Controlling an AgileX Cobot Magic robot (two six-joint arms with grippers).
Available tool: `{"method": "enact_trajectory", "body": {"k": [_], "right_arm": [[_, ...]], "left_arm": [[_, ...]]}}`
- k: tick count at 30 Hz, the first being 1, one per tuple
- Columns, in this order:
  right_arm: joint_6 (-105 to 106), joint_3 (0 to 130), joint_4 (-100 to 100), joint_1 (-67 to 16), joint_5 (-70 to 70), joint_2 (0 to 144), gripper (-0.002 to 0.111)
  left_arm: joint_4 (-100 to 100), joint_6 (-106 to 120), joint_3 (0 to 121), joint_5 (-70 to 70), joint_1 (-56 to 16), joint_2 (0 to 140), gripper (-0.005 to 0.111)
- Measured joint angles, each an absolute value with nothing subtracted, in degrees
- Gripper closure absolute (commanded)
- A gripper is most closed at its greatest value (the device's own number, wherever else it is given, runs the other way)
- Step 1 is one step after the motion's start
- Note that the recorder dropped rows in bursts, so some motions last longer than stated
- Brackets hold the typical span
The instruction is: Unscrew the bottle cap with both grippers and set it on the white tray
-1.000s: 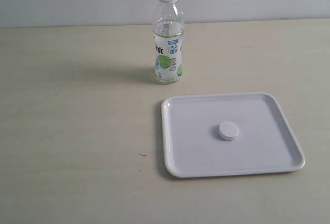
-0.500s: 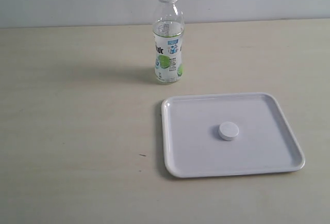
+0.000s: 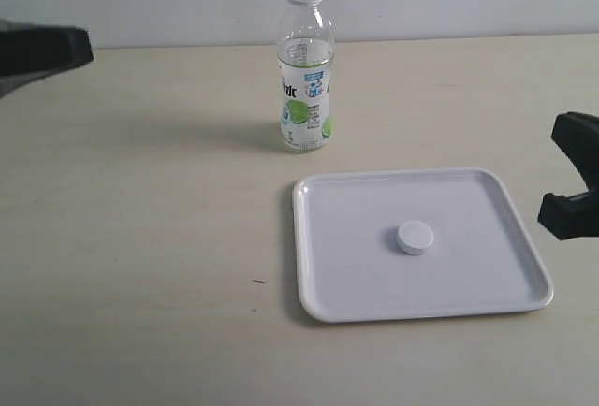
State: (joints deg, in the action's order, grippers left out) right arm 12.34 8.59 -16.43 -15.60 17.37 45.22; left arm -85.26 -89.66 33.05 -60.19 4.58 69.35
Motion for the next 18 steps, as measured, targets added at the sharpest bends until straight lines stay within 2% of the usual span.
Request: {"method": "enact_trajectory", "body": {"k": [6, 12, 18], "right_arm": [[12.4, 0.3, -16.6, -15.6, 28.1, 47.2, 0.108], [8.9, 0.3, -12.9, -15.6, 29.5, 42.0, 0.108], [8.6, 0.3, -12.7, -15.6, 25.0, 36.3, 0.108]], "left_arm": [[-53.9, -59.1, 3.0, -52.4, 4.6, 52.0, 0.107], [-52.8, -57.9, 0.2, -33.5, 4.6, 33.0, 0.107], [-55.2, -63.3, 0.2, -28.0, 4.6, 20.3, 0.107]]}}
